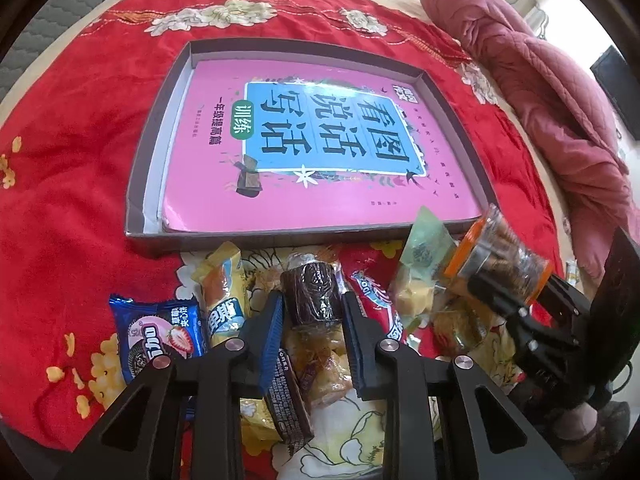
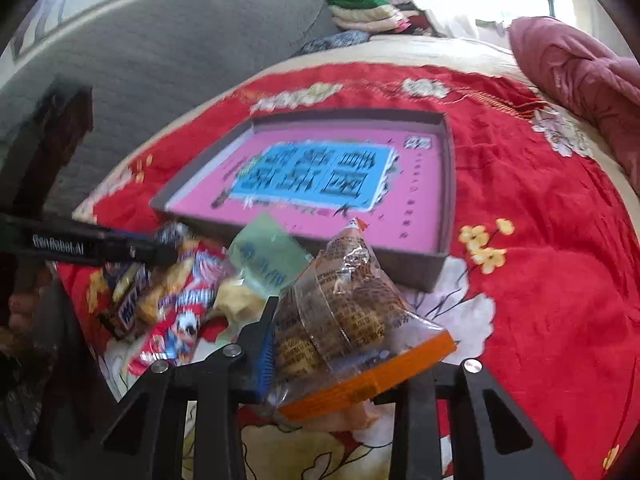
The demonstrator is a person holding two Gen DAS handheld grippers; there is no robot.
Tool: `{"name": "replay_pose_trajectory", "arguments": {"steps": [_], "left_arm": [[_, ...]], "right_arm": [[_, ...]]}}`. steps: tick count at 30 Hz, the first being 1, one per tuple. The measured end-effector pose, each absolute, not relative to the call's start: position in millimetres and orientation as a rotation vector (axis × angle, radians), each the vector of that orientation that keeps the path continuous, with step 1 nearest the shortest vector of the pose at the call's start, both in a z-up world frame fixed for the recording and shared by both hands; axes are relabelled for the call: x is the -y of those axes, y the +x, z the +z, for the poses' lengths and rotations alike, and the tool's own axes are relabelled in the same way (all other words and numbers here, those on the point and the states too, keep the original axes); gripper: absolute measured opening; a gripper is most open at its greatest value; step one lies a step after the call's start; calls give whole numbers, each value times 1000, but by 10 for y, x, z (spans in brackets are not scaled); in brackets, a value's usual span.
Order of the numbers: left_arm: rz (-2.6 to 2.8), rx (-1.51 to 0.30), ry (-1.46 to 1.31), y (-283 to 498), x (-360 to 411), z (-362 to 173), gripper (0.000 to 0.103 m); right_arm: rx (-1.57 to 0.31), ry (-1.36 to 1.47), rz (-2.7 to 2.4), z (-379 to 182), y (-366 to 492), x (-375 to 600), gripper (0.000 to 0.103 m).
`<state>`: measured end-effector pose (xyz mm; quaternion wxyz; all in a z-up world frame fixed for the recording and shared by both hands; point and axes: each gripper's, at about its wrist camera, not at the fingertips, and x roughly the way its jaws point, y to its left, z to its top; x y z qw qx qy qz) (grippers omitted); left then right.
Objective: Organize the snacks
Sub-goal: 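Lift and carry the cookie bag and chocolate candy over the pink tray with both tools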
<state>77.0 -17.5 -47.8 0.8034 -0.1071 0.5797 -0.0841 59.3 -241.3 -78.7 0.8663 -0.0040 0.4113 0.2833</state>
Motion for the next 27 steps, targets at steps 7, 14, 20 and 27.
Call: {"name": "replay_pose_trajectory", "arguments": {"steps": [7, 14, 20, 27], "left_arm": [[-185, -1199, -240, 770, 139, -343, 28], [-171, -1160, -260, 850, 37, -222, 28], [-129, -1132, -274, 1004, -72, -193, 28], [-79, -1111, -263, 1176, -146, -226, 28]], "right_arm": [[-802, 95, 587, -633, 618, 2570, 34], [-757, 148, 547, -444, 661, 2529, 34], [-770, 148, 509, -430, 812, 2373, 34], [-797, 151, 463, -500, 1020, 2237, 34]]}}
